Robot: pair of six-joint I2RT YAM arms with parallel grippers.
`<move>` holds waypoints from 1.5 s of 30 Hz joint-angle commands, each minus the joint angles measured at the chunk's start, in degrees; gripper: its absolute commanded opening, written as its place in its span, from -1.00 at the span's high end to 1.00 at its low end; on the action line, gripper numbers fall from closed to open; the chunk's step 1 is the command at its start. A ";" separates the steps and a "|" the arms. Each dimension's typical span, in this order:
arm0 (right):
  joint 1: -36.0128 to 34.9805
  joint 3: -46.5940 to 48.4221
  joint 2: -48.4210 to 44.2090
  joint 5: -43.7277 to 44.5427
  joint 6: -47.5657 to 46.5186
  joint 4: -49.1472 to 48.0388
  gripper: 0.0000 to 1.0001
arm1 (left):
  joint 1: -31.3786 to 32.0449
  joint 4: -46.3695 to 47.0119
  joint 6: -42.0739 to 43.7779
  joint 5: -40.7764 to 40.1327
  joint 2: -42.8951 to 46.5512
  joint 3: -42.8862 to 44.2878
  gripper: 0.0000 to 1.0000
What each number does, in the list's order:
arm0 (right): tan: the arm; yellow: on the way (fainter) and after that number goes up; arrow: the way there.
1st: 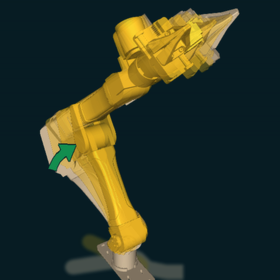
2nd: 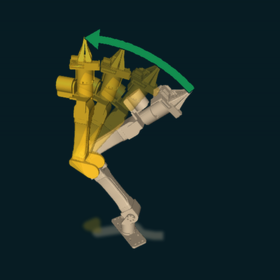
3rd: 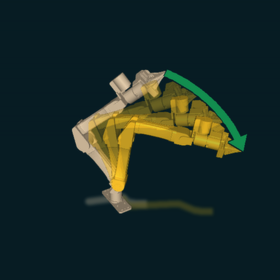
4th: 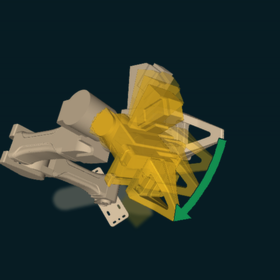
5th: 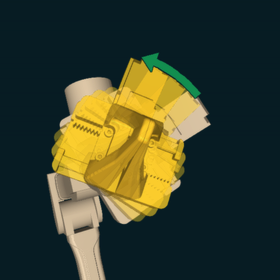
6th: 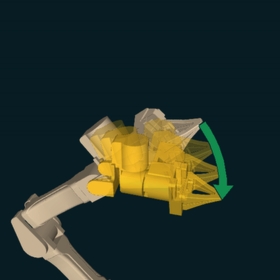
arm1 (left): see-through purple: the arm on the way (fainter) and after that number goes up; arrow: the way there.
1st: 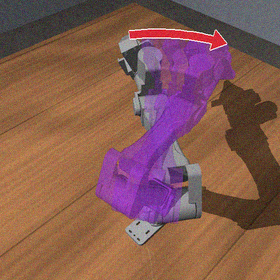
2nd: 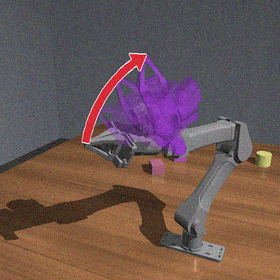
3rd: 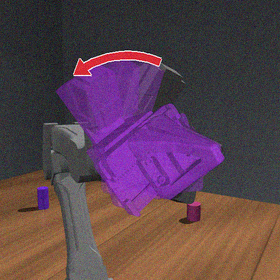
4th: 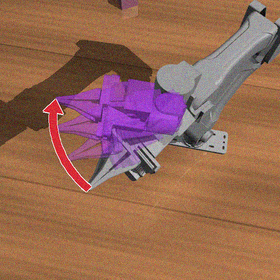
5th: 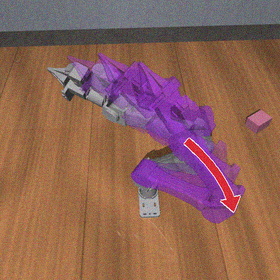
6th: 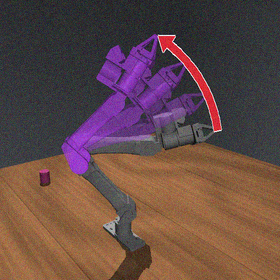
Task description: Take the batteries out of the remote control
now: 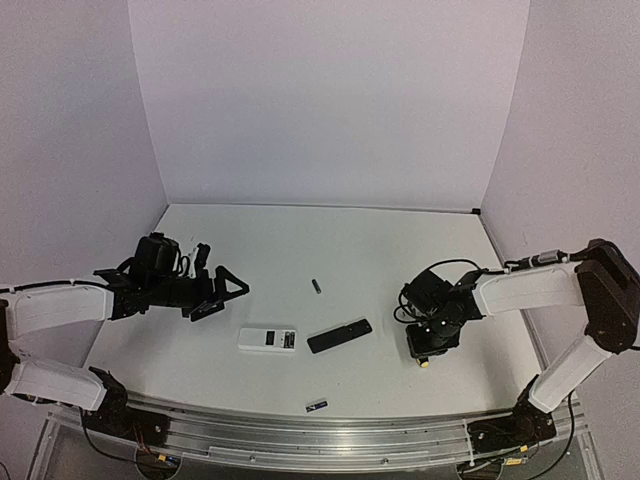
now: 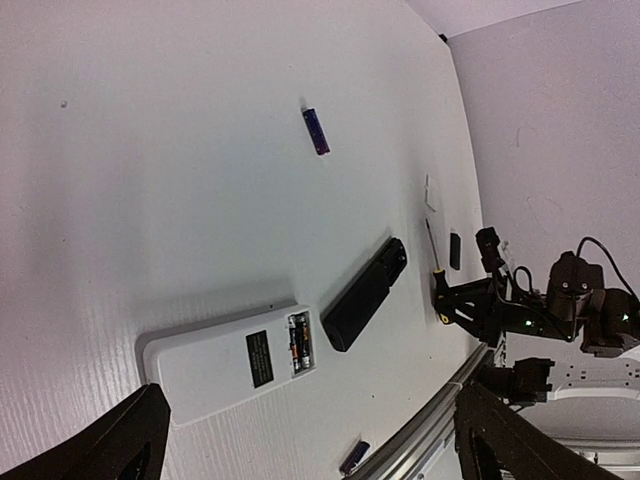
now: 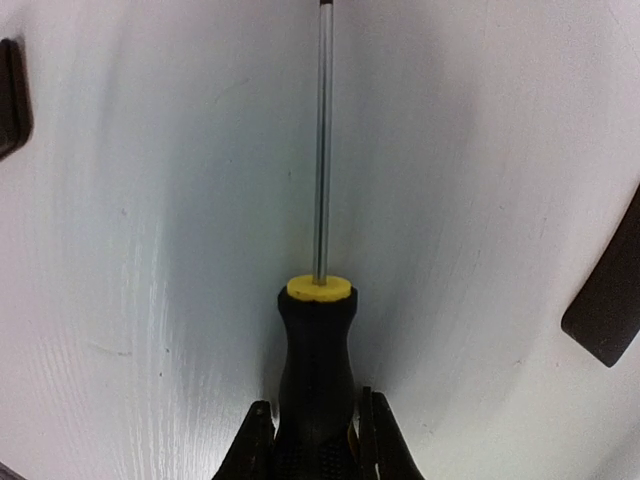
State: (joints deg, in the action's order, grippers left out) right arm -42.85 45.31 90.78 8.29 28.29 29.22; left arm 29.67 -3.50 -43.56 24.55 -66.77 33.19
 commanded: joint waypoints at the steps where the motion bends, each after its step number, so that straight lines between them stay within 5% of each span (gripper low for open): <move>1: -0.44 -0.94 -6.58 -4.02 -7.16 0.15 1.00 | -0.04 6.65 -0.94 6.86 -1.02 0.93 -0.99; 9: -8.67 -0.15 -20.24 -11.17 -32.02 0.31 1.00 | 8.26 12.97 -4.13 19.50 -9.64 8.32 -0.99; 17: -22.71 5.91 -18.84 4.40 -47.55 1.19 1.00 | 15.98 22.41 -12.47 30.40 -19.44 16.07 -0.93; 26: -24.98 10.84 -15.58 7.00 -50.16 1.28 1.00 | 19.56 18.51 -11.39 30.55 -21.31 17.26 -0.64; 40: -25.39 12.08 -14.85 6.10 -51.17 1.22 1.00 | 20.96 29.04 -16.84 32.73 -23.92 15.93 0.18; 45: -25.36 12.19 -14.83 5.72 -51.66 1.20 1.00 | 21.04 29.35 -17.34 33.33 -24.97 16.28 0.33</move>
State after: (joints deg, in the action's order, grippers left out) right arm -67.92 54.98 75.88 14.69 -22.52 30.79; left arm 50.48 22.06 -59.74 55.98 -90.91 48.03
